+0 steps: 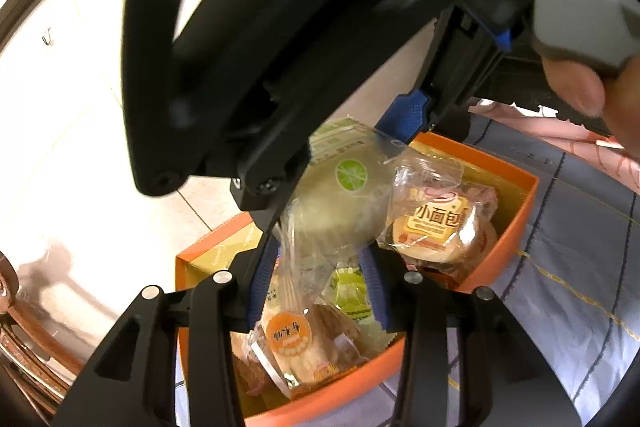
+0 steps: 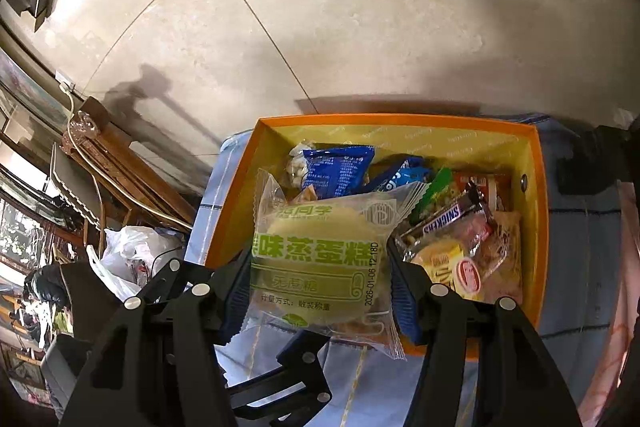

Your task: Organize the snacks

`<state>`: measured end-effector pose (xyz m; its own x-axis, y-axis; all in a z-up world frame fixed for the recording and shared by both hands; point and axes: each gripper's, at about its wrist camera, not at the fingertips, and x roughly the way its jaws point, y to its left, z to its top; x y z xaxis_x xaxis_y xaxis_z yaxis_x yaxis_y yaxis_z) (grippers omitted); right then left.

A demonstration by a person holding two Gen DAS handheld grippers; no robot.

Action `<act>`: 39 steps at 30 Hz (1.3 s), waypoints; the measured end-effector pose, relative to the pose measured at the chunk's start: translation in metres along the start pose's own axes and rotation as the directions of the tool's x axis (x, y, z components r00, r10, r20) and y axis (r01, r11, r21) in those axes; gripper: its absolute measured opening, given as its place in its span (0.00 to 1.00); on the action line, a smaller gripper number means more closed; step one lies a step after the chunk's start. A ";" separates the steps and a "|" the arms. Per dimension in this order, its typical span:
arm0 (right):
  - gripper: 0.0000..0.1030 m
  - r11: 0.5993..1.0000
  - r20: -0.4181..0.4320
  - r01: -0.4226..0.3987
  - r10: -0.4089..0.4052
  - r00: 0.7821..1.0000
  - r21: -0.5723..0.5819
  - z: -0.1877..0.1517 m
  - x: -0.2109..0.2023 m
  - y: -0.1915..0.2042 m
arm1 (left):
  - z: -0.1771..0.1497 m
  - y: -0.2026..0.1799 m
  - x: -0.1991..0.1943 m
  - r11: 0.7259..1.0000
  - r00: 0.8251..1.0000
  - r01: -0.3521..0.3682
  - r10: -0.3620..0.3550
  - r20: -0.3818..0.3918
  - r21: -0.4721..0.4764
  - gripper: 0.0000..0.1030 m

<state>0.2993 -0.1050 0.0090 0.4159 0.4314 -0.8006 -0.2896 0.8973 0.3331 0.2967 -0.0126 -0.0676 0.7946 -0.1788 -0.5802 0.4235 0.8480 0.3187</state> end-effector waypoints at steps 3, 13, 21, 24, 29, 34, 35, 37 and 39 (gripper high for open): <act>0.97 0.992 0.074 0.118 -0.114 0.991 -0.051 0.006 0.004 0.004 | 0.002 0.004 0.006 0.996 0.999 -0.016 0.019 0.040 -0.088 0.96; 0.97 0.988 0.054 0.150 -0.151 0.987 0.018 0.012 0.000 -0.014 | 0.003 0.022 0.016 0.981 0.994 -0.091 0.078 -0.083 -0.172 0.96; 0.97 0.979 0.072 0.194 -0.198 0.978 0.061 -0.020 -0.031 -0.030 | 0.005 0.056 -0.011 0.852 0.976 -0.161 0.062 -0.210 -0.499 0.96; 0.97 0.977 0.060 0.197 -0.202 0.978 0.075 -0.038 -0.043 -0.036 | 0.008 0.056 -0.024 0.835 0.969 -0.186 0.071 -0.235 -0.517 0.96; 0.97 0.974 0.072 0.209 -0.216 0.974 0.090 -0.067 -0.055 -0.040 | 0.011 0.046 -0.046 0.830 0.966 -0.206 0.088 -0.244 -0.518 0.96; 0.97 0.964 0.230 0.266 -0.265 0.936 0.028 -0.085 -0.072 -0.031 | 0.016 0.038 -0.056 0.846 0.955 -0.238 0.113 -0.276 -0.478 0.96; 0.97 0.960 0.248 0.281 -0.277 0.928 0.021 -0.086 -0.074 -0.031 | 0.016 0.039 -0.057 0.843 0.954 -0.245 0.122 -0.274 -0.479 0.96; 0.97 0.947 0.279 0.322 -0.309 0.909 -0.001 -0.087 -0.077 -0.031 | 0.015 0.043 -0.061 0.830 0.954 -0.253 0.128 -0.271 -0.497 0.96; 0.97 0.946 0.285 0.324 -0.311 0.907 0.001 -0.088 -0.079 -0.036 | 0.014 0.047 -0.063 0.820 0.954 -0.254 0.125 -0.272 -0.514 0.96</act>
<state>0.2011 -0.1796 0.0166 0.7129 0.1384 -0.6875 -0.1379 0.9889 0.0561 0.2728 0.0314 -0.0058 0.6928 0.0709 -0.7177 -0.0779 0.9967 0.0233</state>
